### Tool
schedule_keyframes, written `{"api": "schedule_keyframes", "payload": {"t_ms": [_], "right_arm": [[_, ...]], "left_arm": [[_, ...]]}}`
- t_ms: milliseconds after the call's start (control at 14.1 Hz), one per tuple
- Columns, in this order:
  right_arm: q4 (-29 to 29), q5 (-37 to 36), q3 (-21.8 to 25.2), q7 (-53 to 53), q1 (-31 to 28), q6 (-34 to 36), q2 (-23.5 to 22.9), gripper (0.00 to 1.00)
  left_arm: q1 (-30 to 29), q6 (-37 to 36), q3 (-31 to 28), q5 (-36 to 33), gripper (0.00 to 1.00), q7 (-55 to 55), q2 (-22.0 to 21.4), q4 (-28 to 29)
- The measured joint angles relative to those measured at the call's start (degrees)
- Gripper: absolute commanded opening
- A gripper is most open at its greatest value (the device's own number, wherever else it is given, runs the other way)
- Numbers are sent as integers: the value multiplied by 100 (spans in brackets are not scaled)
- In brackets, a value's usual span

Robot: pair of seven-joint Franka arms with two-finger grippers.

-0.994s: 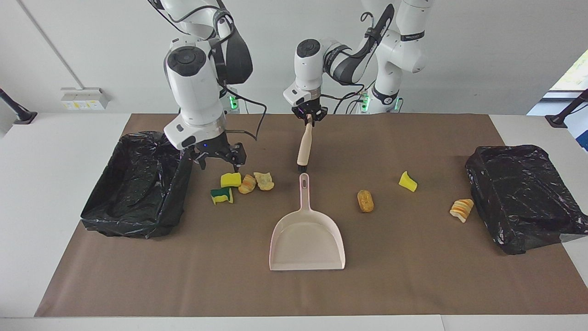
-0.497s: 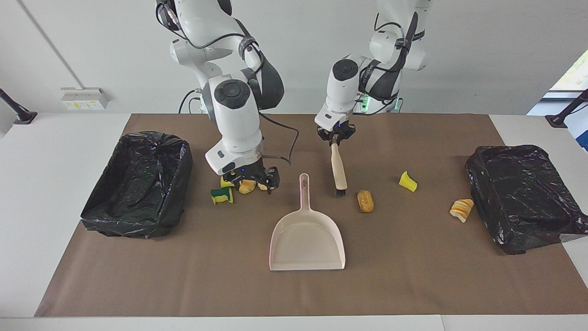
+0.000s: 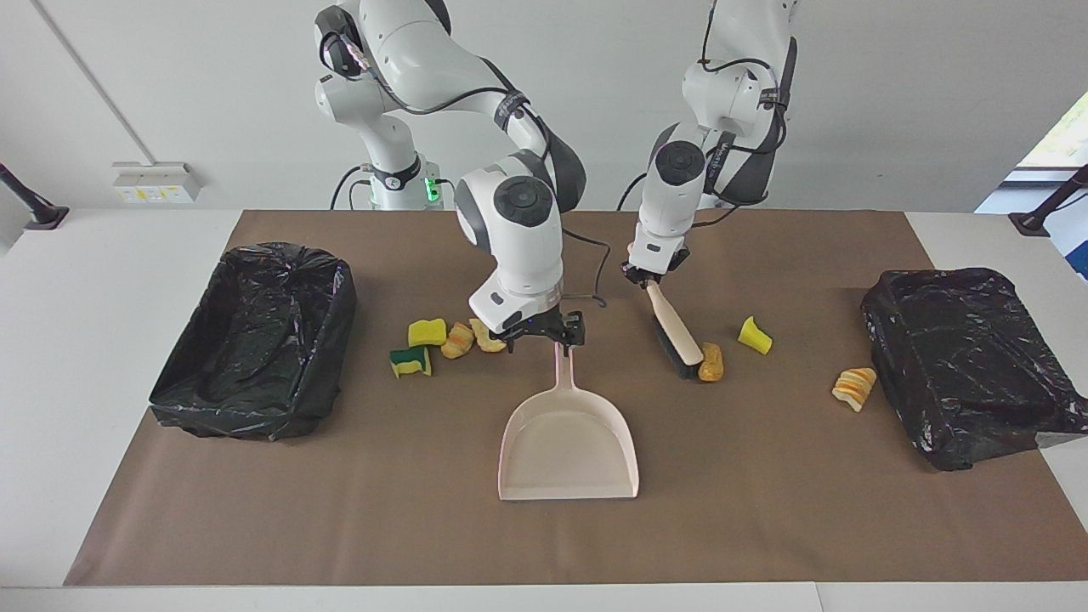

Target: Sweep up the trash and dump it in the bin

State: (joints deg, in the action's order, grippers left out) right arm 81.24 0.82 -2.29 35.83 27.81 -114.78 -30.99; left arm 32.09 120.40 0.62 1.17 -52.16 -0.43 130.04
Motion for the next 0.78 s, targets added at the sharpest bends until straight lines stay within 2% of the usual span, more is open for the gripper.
{"api": "schedule_keyframes", "payload": {"t_ms": [213, 497, 639, 710, 781], "right_arm": [[-3, -5, -1, -4, 74, -239, -228, 100], [-19, -2, -8, -80, 99, -256, -244, 100], [8, 0, -28, -294, 118, -236, -247, 100], [39, 2, -29, -392, 117, -233, -250, 91], [65, 3, -30, -453, 117, -233, -250, 64]], "left_arm": [[-9, -457, 4, 0, 0, -381, -59, -13], [-284, -873, -13, 0, 0, -424, -365, -150], [-427, -1196, -14, -3, 0, -192, -498, -399], [-529, -1361, -16, -4, 0, 147, -522, -557], [-634, -1509, -18, -4, 0, 476, -525, -714]]}}
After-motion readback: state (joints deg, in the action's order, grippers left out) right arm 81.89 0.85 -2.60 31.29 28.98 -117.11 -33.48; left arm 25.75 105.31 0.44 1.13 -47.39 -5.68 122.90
